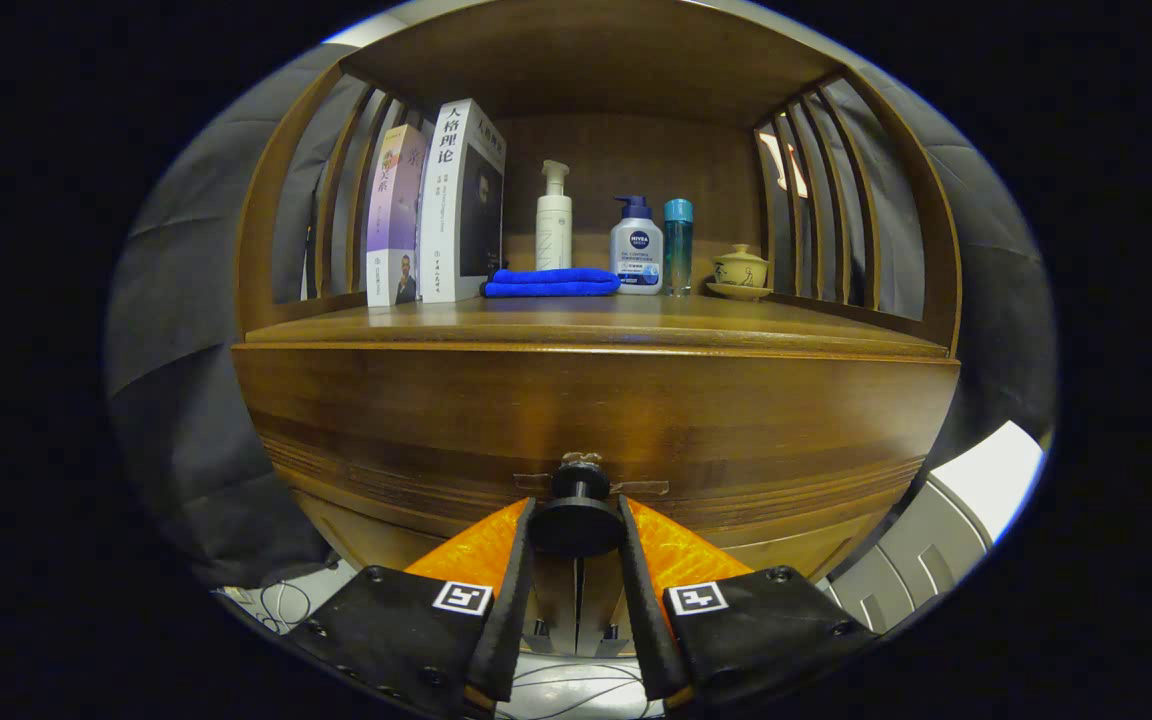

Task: Pull open the drawer, take out the items inside it, and place them on the countertop above the cabinet.

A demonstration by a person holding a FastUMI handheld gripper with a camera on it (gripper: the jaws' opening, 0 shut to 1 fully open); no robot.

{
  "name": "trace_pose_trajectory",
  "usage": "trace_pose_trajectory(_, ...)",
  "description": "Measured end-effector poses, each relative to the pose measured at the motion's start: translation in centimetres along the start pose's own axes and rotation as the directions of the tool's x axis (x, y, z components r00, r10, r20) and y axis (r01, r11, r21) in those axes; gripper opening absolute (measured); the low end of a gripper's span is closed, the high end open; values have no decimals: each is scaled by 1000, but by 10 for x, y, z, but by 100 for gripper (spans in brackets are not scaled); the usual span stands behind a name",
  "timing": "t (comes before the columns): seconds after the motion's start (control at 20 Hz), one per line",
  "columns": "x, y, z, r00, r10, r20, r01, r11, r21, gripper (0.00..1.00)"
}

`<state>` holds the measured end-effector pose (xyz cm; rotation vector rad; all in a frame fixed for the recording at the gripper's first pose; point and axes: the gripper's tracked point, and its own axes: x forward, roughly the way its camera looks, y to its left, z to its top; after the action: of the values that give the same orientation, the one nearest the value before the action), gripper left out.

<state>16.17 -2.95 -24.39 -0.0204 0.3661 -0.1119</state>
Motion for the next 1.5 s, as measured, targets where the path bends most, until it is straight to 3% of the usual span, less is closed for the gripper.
trace_pose_trajectory(0.15, -1, 1, 3, 1000, 10, -2, -10, 1000, 25, 31)
trace_pose_trajectory(0.75, -4, 0, -2, 1000, -6, -4, 6, 1000, 28, 30)
trace_pose_trajectory(1.5, -62, -3, -24, 1000, 14, 21, -14, 1000, 5, 30)
